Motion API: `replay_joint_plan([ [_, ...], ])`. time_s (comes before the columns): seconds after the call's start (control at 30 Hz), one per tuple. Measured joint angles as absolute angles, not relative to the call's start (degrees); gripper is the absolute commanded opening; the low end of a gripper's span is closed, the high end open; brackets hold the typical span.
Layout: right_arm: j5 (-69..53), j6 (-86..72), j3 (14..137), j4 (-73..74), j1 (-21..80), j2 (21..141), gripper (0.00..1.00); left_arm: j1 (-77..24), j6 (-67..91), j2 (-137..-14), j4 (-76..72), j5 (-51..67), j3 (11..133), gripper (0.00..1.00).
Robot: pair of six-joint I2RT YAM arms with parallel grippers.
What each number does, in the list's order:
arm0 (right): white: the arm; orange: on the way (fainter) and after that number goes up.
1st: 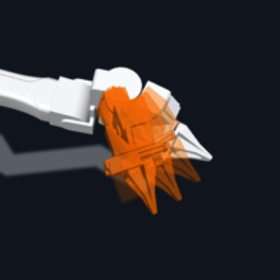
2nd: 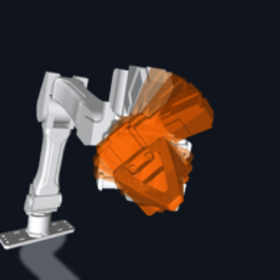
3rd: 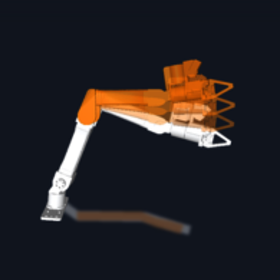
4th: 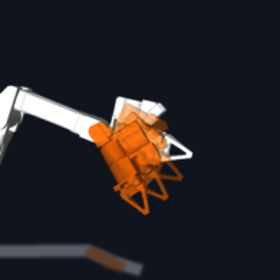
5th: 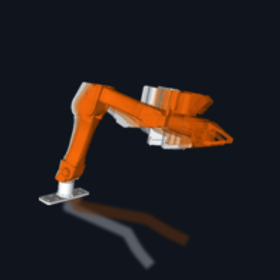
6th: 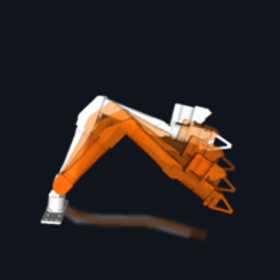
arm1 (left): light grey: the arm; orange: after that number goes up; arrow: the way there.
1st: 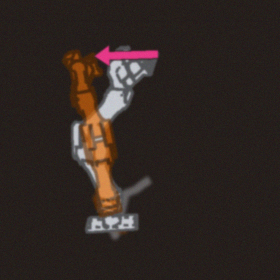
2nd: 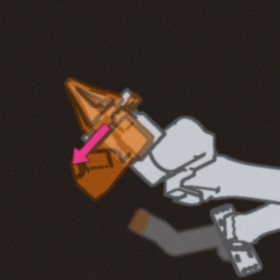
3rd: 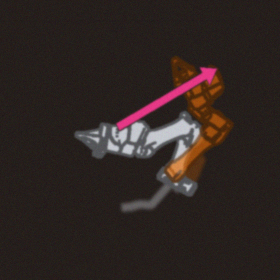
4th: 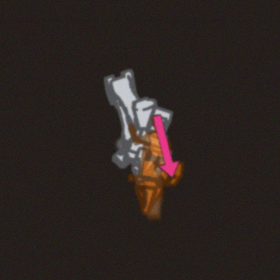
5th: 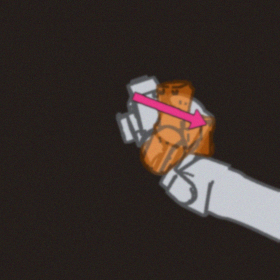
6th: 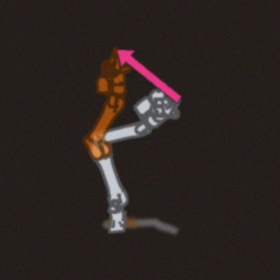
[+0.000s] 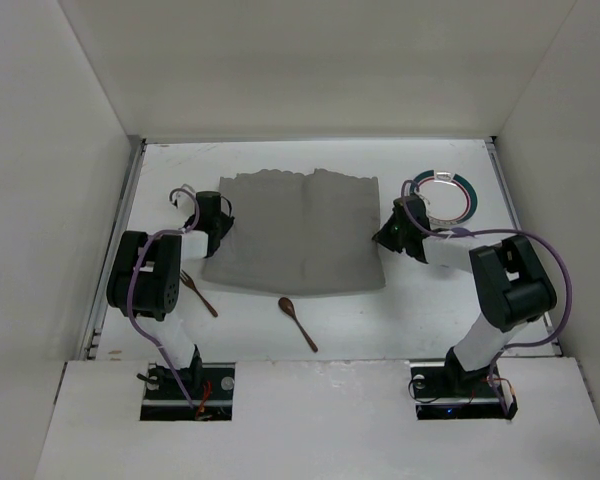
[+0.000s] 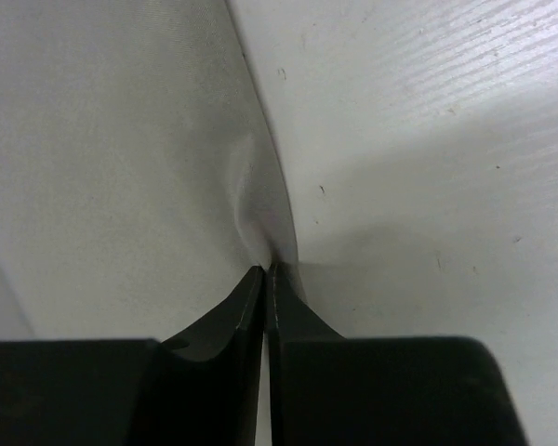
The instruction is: Set the dinner table for one person
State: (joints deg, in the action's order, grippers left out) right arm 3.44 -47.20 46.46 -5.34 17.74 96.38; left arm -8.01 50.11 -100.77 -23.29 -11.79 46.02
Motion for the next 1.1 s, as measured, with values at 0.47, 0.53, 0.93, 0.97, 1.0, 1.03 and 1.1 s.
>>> replay_joint_plan([
  [0.47,3.97,-46.33,48.64,-2.98,15.38,96.33,0.0,-9.15,50.48,-100.77,-24.21,-11.42,45.34,0.06],
  [0.53,3.95,-46.35,48.64,-2.98,15.03,96.33,0.0,-9.15,50.46,-100.77,-24.21,-11.2,45.34,0.11],
  [0.93,7.05,-45.89,46.5,-3.03,15.94,88.36,0.51,-10.24,48.58,-84.09,-19.42,-15.92,39.51,0.44],
  [0.97,7.92,-45.76,46.13,-3.09,16.53,86.98,0.51,-11.05,48.01,-81.43,-19.2,-17.28,39.11,0.41],
  [1.0,9.08,-45.52,45.69,-3.01,17.39,85.34,0.51,-11.94,47.53,-79.09,-18.87,-18.52,38.85,0.38],
  [1.03,10.28,-45.23,45.15,-3.11,18.26,83.83,0.51,-13.15,46.92,-76.86,-18.65,-19.88,38.57,0.37],
  [1.1,12.95,-44.82,43.68,-3.2,20.47,80.62,0.49,-16.27,45.8,-73.82,-18.35,-21.85,38.26,0.35],
])
